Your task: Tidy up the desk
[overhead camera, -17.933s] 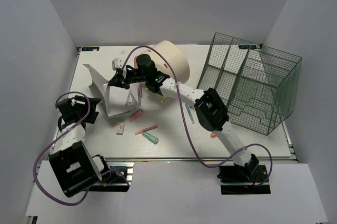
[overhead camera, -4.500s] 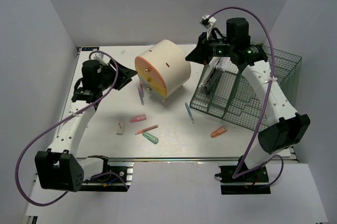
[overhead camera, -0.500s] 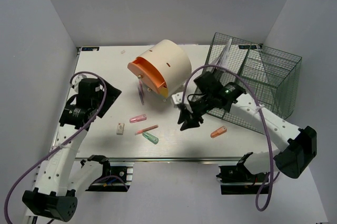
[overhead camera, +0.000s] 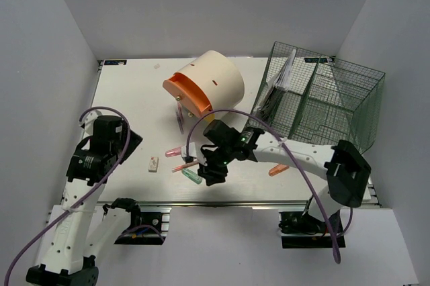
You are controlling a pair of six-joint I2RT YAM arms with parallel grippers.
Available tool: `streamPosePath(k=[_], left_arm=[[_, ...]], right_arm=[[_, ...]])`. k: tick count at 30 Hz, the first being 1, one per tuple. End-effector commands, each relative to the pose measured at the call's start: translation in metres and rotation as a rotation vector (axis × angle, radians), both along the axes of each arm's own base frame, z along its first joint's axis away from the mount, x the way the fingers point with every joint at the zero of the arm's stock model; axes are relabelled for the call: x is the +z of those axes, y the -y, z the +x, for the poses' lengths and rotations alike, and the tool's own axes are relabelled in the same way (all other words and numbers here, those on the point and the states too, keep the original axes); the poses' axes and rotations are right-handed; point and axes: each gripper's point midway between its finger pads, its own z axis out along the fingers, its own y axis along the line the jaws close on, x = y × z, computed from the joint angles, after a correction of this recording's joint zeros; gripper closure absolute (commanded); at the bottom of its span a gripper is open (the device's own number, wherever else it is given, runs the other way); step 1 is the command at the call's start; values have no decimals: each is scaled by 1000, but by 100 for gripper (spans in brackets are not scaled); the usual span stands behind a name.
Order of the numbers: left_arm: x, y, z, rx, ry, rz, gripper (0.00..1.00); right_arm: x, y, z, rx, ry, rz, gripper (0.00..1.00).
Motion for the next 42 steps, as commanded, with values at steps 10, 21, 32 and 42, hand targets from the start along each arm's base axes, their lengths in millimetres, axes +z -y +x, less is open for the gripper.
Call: streamPosePath(k=[10,21,32,42], left_arm=[[-108,29,-15,-381,-388,77,59],[-150,32,18,-491,-521,132,40],[-178,33,30,-508,-587,159,41],[-195,26,30,-513,-665,194,41]], right_arm=[[59,-31,24,-50,77,163,59],[109,-14,45,-105,107,256,46],[128,7,54,-138,125,318,45],[132,16,65,-177,121,341,44]])
